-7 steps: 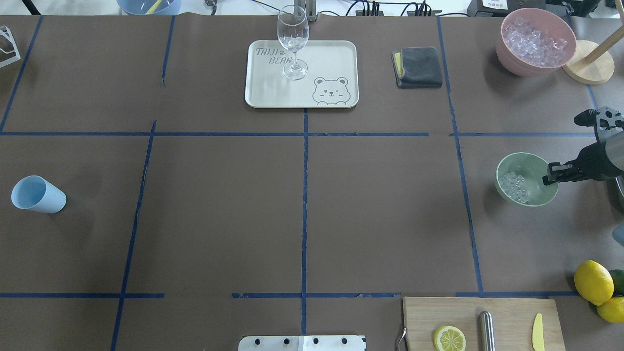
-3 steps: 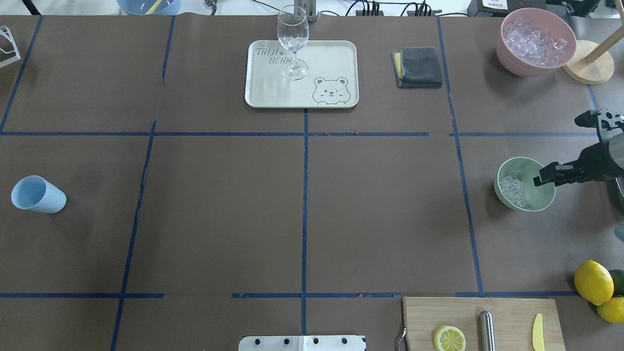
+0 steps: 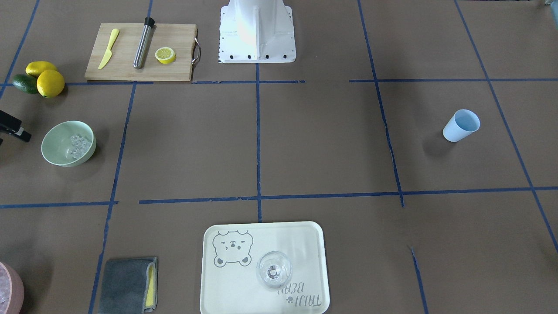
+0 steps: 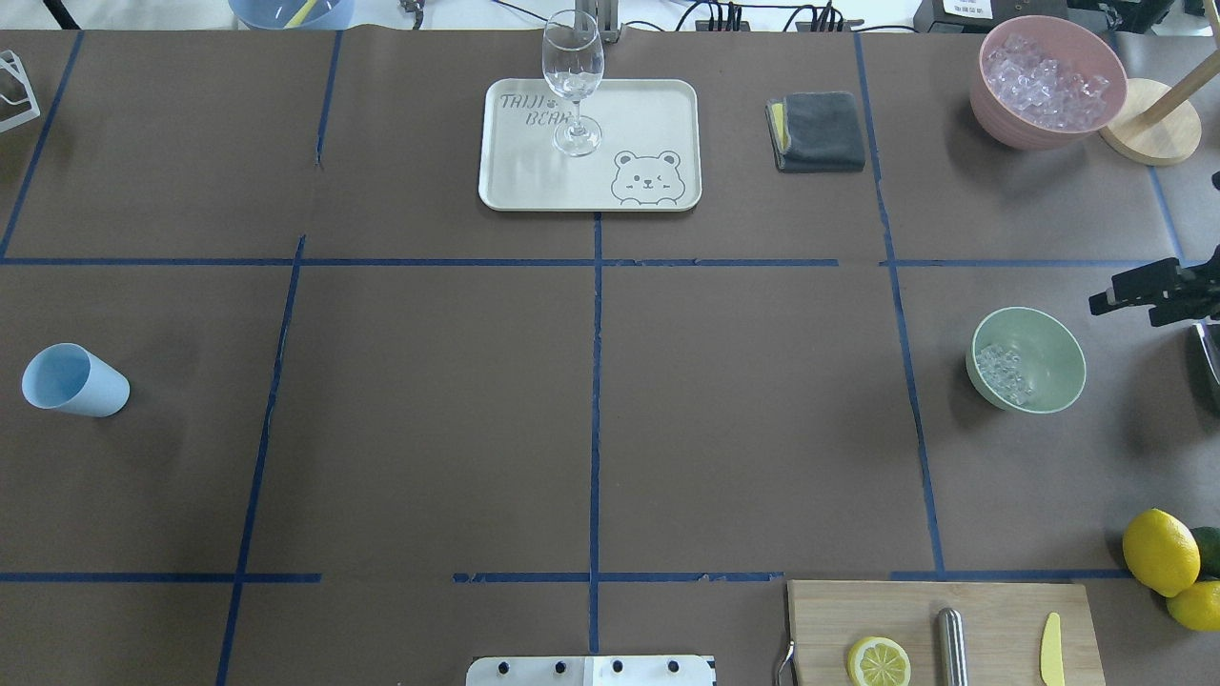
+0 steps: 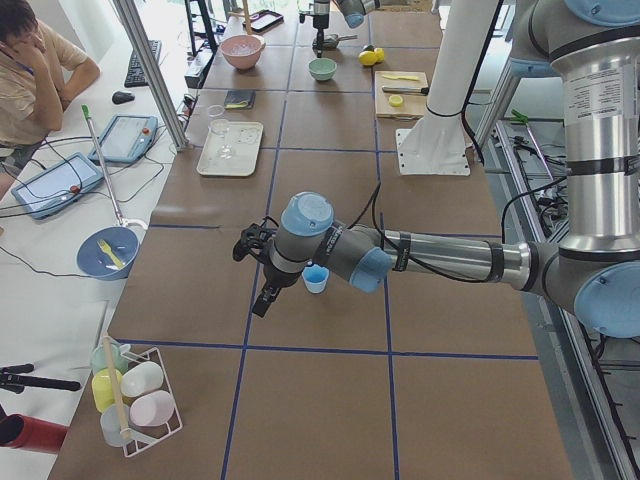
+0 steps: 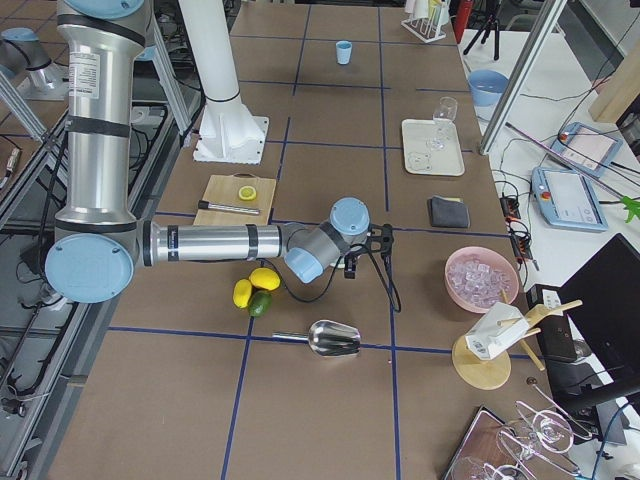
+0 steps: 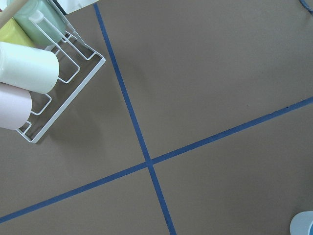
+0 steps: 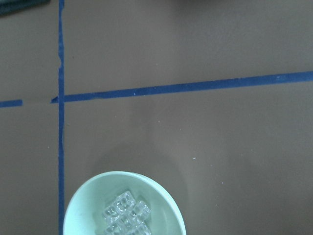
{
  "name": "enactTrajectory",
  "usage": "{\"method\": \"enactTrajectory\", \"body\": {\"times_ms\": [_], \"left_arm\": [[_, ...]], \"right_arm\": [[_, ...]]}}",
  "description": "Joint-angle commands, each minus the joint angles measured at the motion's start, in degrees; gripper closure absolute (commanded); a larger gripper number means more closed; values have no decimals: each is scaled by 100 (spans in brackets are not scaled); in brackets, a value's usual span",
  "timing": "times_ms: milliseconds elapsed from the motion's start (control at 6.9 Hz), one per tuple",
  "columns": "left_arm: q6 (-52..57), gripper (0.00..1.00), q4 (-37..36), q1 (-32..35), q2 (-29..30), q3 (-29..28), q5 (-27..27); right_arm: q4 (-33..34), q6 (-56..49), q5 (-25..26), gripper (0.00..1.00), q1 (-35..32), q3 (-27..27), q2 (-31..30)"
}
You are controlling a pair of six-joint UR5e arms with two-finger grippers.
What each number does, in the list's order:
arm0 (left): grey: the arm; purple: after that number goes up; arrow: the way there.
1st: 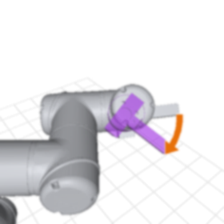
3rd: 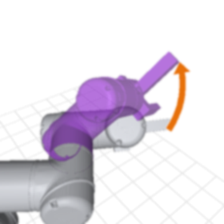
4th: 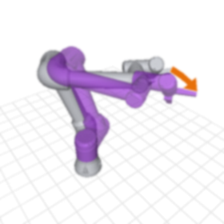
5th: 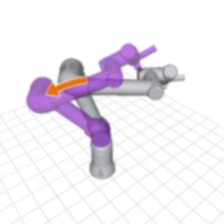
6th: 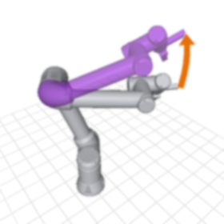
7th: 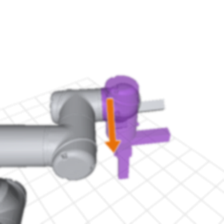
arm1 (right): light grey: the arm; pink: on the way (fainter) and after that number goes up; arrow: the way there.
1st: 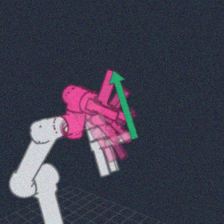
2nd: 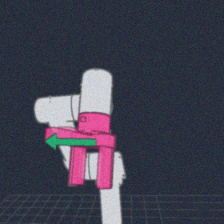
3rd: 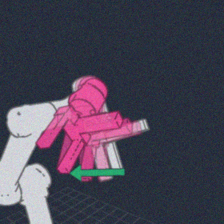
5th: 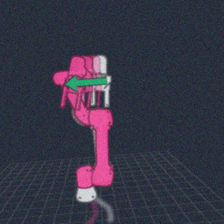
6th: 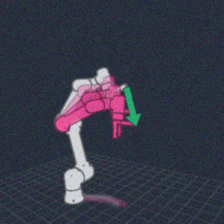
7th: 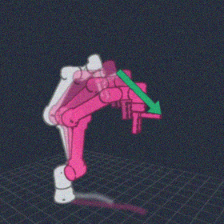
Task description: Pour ice into bowl
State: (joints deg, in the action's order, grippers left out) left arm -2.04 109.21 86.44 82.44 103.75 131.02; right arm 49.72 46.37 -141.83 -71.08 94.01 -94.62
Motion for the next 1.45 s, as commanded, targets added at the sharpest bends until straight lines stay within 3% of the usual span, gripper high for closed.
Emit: {"method": "enactTrajectory", "body": {"times_ms": [0,435,580,725,1015,1305], "left_arm": [[46,0,-1615,476,708,66,380],[792,0,-2910,707,1036,-4,424],[776,0,-3358,699,1045,-4,529],[776,0,-3380,707,906,48,1069],[837,0,-3163,707,537,84,1031],[846,0,-3152,707,536,93,778]], "right_arm": [[823,-1103,-108,0,-894,30,67],[3667,-4540,-100,0,-1908,100,67],[4311,-5054,-100,0,-2023,231,67],[4840,-5120,-65,0,-2016,510,67],[4750,-5129,207,0,-2103,618,-134],[4494,-5121,164,0,-2095,514,-188]]}}
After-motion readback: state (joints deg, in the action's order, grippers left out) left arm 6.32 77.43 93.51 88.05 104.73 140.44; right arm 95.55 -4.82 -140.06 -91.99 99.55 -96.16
